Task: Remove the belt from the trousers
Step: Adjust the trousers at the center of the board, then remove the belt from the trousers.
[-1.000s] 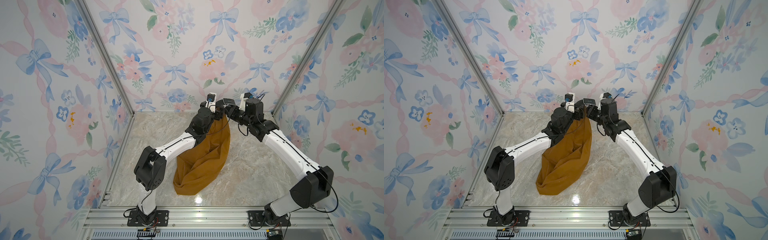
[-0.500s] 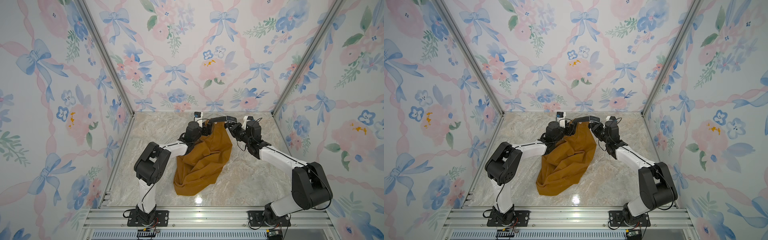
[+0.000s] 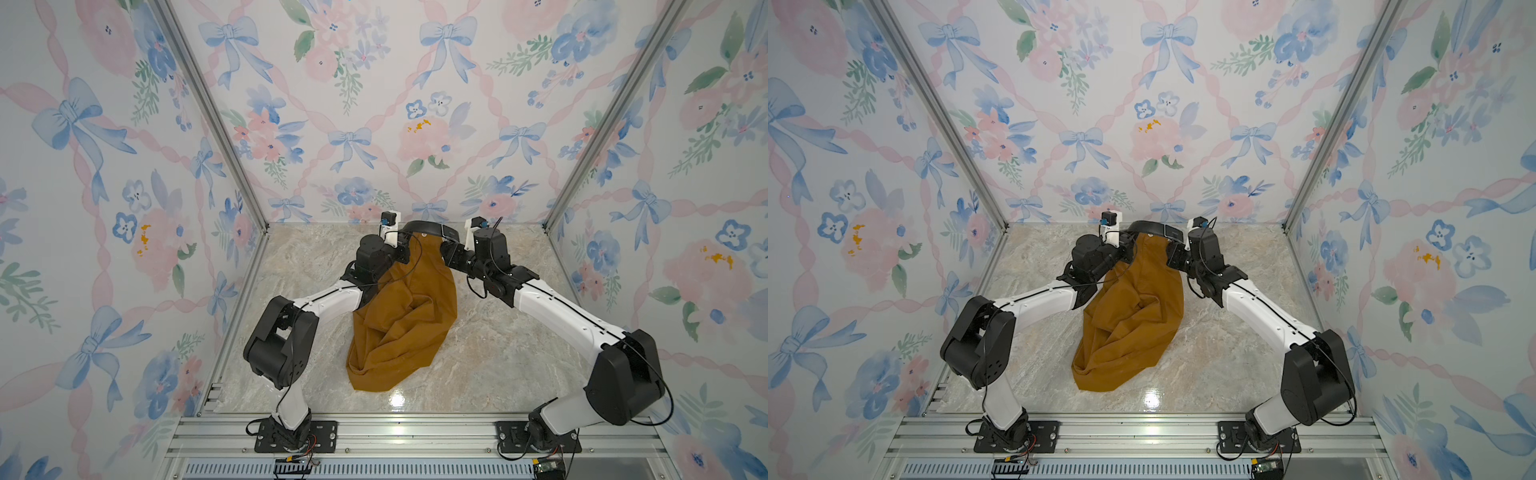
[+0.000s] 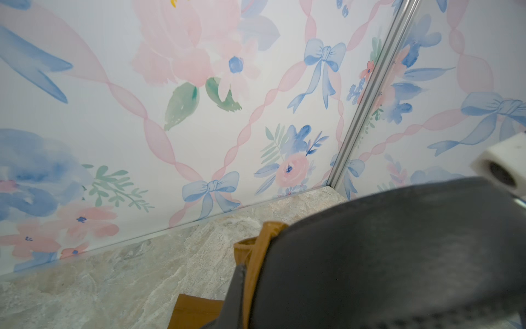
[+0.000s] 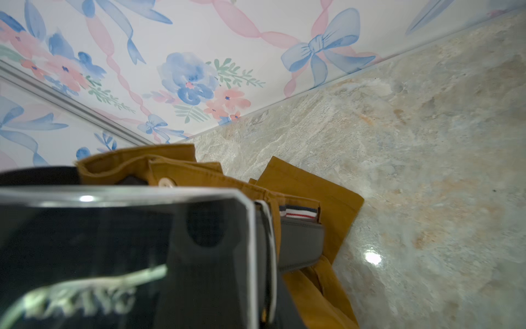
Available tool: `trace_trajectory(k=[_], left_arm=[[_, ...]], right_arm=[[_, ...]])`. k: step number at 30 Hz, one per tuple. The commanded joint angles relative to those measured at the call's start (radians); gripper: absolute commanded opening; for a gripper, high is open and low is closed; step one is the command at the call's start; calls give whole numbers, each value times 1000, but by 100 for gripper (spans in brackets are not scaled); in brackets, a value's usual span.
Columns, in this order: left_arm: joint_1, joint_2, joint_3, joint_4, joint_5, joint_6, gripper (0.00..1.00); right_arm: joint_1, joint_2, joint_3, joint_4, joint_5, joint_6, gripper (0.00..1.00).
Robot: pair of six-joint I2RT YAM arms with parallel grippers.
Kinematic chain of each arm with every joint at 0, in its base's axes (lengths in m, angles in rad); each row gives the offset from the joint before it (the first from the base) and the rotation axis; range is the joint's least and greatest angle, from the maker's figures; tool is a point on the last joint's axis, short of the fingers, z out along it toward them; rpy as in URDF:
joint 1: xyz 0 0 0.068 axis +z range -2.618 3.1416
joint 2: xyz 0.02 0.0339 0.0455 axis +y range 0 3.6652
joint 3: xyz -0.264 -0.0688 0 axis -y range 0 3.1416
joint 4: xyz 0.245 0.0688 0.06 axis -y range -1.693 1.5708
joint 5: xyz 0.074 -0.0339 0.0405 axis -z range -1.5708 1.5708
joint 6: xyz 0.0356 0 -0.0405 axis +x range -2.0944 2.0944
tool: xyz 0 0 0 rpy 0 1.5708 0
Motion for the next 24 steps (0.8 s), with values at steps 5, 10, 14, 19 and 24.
trace_trajectory(k=[5, 10, 14, 19, 24], left_arm=[[-70, -84, 214, -307, -154, 416, 0], [-117, -18, 345, -490, -285, 582, 0], [-136, -19, 351, -506, -251, 560, 0], [-153, -23, 336, -519, -172, 479, 0], [-153, -24, 333, -523, -122, 412, 0]], right_arm=[[101, -189, -42, -196, 205, -302, 79], [167, -315, 17, -298, 333, -440, 95], [171, -304, 64, -340, 377, -519, 95], [179, -241, 112, -280, 504, -626, 95], [201, -142, 195, -263, 451, -737, 96]])
